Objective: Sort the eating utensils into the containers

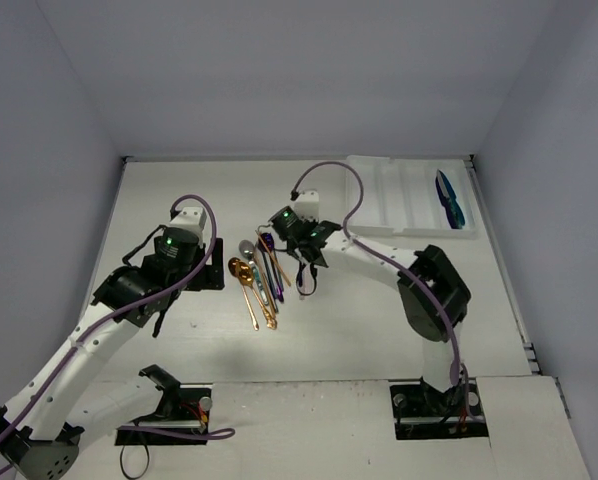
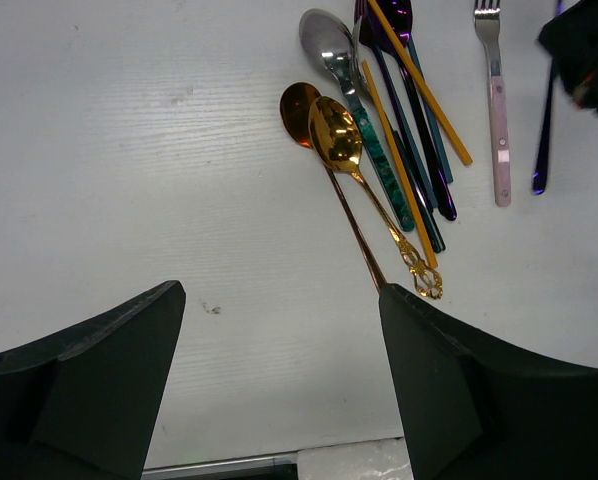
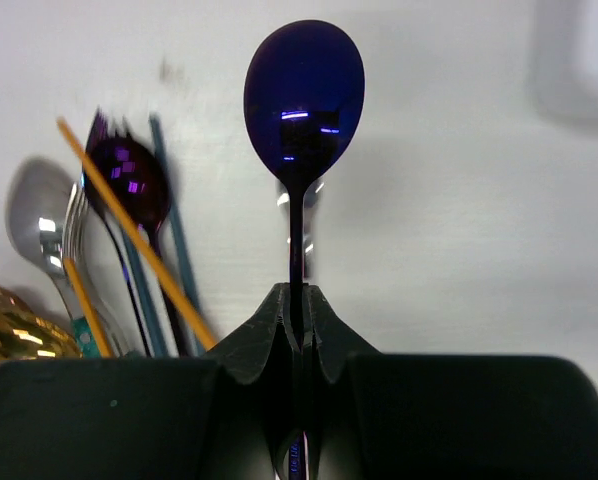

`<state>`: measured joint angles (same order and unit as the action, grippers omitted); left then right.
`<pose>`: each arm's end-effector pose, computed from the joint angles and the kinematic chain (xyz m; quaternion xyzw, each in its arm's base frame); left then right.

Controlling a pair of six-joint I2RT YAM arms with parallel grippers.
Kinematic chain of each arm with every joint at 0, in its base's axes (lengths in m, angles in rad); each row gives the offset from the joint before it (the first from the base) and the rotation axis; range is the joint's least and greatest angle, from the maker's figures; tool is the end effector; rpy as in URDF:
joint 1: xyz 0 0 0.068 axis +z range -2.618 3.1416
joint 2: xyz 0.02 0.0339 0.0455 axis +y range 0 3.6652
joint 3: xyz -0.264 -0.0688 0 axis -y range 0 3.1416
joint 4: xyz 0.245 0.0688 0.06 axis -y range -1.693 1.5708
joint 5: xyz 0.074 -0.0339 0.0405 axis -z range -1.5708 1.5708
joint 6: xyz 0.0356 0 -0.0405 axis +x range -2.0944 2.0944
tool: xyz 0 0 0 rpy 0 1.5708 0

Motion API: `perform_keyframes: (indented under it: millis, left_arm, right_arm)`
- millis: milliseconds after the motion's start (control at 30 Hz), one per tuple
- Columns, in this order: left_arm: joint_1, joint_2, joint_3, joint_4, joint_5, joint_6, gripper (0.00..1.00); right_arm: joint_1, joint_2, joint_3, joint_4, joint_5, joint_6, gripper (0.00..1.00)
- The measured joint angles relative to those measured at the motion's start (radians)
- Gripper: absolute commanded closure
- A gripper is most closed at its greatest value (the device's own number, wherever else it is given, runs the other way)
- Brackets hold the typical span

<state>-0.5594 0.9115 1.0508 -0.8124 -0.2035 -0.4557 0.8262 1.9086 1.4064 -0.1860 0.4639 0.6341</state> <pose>0.1544 -0.0882 0.3477 0.0024 0.8974 -0.1298 0.4217 0.3051 0.3075 0.2300 0.0133 0.8853 0.1224 0.4483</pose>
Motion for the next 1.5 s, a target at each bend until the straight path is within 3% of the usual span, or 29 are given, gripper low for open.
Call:
perform_keyframes:
  millis: [100,233,367,533,900,1033,1100,1200,1333,1500]
  left_arm:
    - [0.000,0.000,0.000,0.000,0.000,0.000,0.24]
    - [0.004,-0.003,0.000,0.000,0.000,0.000,0.24]
    - [0.005,-0.015,-0.003,0.000,0.001,-0.001,0.24]
    - [0.005,-0.024,-0.016,-0.002,0.012,-0.004,0.24]
    - [0.005,-0.021,-0.019,-0.003,0.030,-0.015,0.24]
    - [0.007,-0.021,-0.019,-0.003,0.032,-0.020,0.24]
    - [0.009,-0.020,-0.019,-0.003,0.032,-0.023,0.24]
    - [0.011,-0.011,-0.019,-0.003,0.031,-0.029,0.24]
    - [0.011,0.020,-0.019,-0.003,0.031,-0.040,0.24]
    - [0.011,0.071,-0.019,-0.001,0.025,-0.061,0.29]
  right_arm:
    - [-0.118,-0.097,0.008,0.002,-0.019,-0.120,1.00]
    - [-0.377,-0.149,0.056,0.008,-0.055,-0.291,1.00]
    - [-0.611,-0.090,0.155,0.008,-0.088,-0.464,1.00]
    - [-0.747,0.074,0.311,0.000,-0.188,-0.626,1.00]
    - [-0.811,0.425,0.484,-0.010,-0.266,-0.801,0.98]
    - [-0.814,0.481,0.520,-0.012,-0.266,-0.824,0.68]
    - [-0.814,0.485,0.537,-0.011,-0.268,-0.826,0.58]
    - [-0.815,0.484,0.561,-0.002,-0.275,-0.823,0.55]
    - [-0.811,0.447,0.535,-0.006,-0.278,-0.813,0.55]
    - [-0.750,0.219,0.363,-0.016,-0.276,-0.771,0.57]
